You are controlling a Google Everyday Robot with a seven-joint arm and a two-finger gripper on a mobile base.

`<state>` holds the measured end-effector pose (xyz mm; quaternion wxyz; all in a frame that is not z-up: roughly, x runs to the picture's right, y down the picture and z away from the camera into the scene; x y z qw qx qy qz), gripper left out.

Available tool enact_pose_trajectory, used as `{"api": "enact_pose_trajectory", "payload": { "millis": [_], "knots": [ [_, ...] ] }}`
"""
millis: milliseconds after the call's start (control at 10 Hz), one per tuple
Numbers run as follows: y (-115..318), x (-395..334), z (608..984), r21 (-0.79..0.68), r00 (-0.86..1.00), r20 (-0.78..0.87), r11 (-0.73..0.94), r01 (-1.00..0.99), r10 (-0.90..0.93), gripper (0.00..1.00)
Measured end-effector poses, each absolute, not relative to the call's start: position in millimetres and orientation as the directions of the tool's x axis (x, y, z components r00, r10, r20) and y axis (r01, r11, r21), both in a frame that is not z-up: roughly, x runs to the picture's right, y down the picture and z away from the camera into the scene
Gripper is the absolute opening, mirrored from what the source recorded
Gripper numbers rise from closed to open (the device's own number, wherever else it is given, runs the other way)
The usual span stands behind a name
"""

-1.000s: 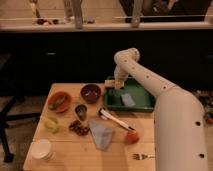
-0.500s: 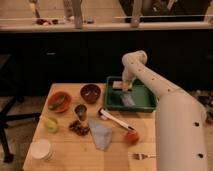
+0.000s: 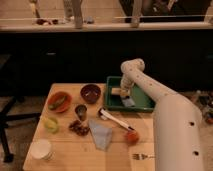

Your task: Wipe tray with eraser

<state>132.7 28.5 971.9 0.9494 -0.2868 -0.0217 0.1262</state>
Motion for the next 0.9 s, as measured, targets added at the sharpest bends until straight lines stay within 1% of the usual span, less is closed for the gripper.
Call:
{"api": "enact_pose_trajectory", "payload": {
  "millis": [300, 500, 700, 900],
  "knots": [
    [9.8, 107.1, 971.2, -0.548, 0.974, 0.005, 0.815, -0.187, 0.227, 0.0],
    [-2.2, 73.8, 960.9, -0.546, 0.98, 0.047, 0.827, -0.137, 0.193, 0.0],
    [-1.5, 60.7, 952.8, -0.548, 0.981, 0.05, 0.826, -0.131, 0.189, 0.0],
    [4.4, 65.2, 945.8, -0.555, 0.978, 0.029, 0.817, -0.156, 0.206, 0.0]
  ]
}}
